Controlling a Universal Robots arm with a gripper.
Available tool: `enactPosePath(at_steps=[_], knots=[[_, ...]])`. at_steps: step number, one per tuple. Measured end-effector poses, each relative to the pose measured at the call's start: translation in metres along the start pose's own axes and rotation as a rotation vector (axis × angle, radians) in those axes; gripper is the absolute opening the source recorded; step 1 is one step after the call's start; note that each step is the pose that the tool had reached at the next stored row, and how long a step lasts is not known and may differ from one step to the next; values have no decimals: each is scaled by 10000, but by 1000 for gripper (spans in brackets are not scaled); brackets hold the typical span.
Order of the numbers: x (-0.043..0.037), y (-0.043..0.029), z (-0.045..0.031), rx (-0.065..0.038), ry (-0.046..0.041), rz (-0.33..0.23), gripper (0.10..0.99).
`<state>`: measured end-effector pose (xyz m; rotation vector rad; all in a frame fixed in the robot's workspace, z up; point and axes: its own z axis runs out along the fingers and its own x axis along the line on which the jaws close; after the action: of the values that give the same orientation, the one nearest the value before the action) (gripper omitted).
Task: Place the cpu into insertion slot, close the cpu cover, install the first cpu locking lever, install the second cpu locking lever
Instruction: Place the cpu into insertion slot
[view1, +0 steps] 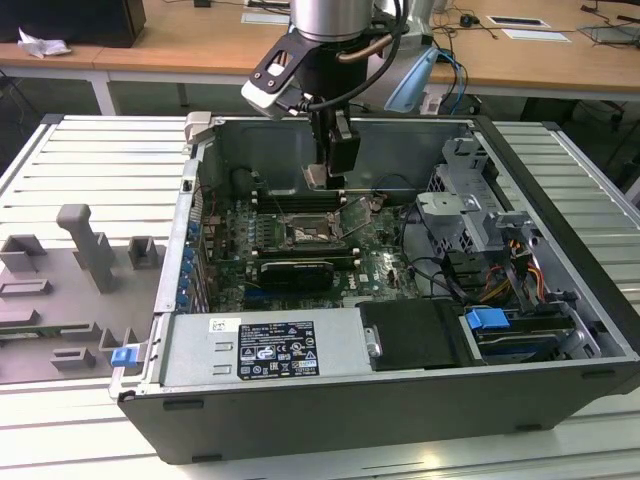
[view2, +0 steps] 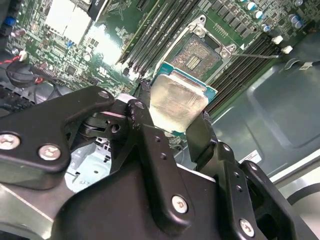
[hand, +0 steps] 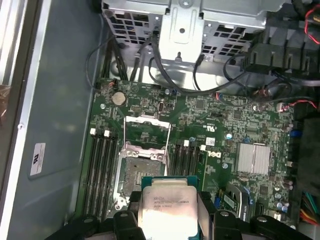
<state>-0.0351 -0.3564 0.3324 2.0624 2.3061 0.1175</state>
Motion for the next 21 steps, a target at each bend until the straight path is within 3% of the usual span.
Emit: enactPosePath(at_steps=[3, 21], knots=[[0, -2, 25, -4, -27, 297, 529], [-1, -8, 91, -9, -51, 573, 529]])
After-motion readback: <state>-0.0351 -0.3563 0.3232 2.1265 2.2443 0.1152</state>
